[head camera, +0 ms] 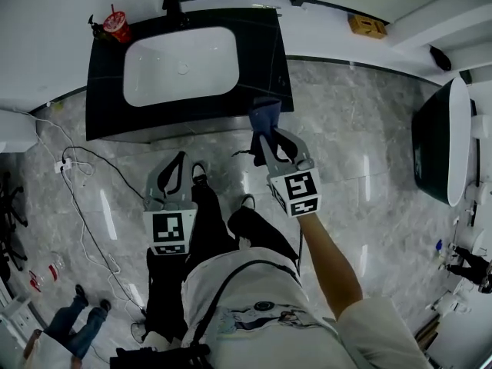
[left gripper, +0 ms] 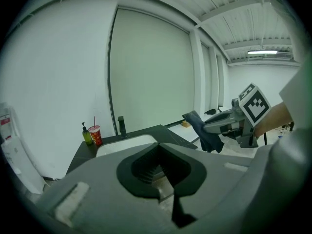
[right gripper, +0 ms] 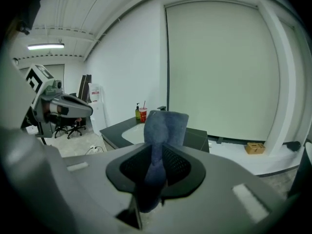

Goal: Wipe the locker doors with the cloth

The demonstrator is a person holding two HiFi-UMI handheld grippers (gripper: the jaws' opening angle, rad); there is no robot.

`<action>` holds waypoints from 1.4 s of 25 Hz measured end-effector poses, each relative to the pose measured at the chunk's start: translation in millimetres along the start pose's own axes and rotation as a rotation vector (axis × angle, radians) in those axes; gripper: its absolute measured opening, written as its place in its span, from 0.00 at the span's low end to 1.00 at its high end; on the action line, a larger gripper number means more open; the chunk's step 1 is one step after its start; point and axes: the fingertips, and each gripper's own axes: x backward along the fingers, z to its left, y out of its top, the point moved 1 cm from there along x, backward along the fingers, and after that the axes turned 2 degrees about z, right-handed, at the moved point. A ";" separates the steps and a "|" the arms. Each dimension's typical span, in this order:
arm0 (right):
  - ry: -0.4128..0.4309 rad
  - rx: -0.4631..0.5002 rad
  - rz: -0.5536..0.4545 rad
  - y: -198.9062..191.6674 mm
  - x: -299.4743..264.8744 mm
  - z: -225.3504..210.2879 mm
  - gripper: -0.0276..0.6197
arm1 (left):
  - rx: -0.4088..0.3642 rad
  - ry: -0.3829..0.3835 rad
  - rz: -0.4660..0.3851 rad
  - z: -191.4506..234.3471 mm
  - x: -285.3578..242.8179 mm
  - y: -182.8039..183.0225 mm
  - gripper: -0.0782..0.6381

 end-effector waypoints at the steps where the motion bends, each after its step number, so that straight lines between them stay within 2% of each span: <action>1: 0.017 0.005 -0.014 -2.0 7.8 0.1 0.16 | -0.006 0.013 -0.002 -9.4 4.0 -1.4 0.11; 8: 0.090 0.024 -0.066 -34.7 53.4 -5.7 0.15 | -0.062 0.033 0.017 -68.7 20.3 -19.2 0.11; 11: 0.099 0.046 -0.081 -49.0 56.8 -4.9 0.16 | -0.098 0.017 0.052 -79.0 16.1 -39.8 0.11; 15: 0.098 0.090 -0.092 -70.5 44.6 2.0 0.16 | -0.183 -0.002 0.074 -81.1 1.5 -76.5 0.11; 22: 0.093 0.182 -0.146 -127.4 -8.3 29.8 0.16 | -0.368 -0.061 0.102 -73.0 -39.2 -172.0 0.11; 27: 0.098 0.239 -0.170 -186.4 -49.6 45.0 0.16 | -0.465 -0.076 0.113 -68.9 -77.0 -249.4 0.11; 32: 0.109 0.326 -0.187 -242.9 -94.3 51.3 0.16 | -0.526 -0.087 0.093 -67.7 -120.1 -316.9 0.11; 35: 0.093 0.400 -0.192 -269.5 -119.9 47.5 0.16 | -0.624 -0.086 0.090 -66.7 -147.1 -347.5 0.11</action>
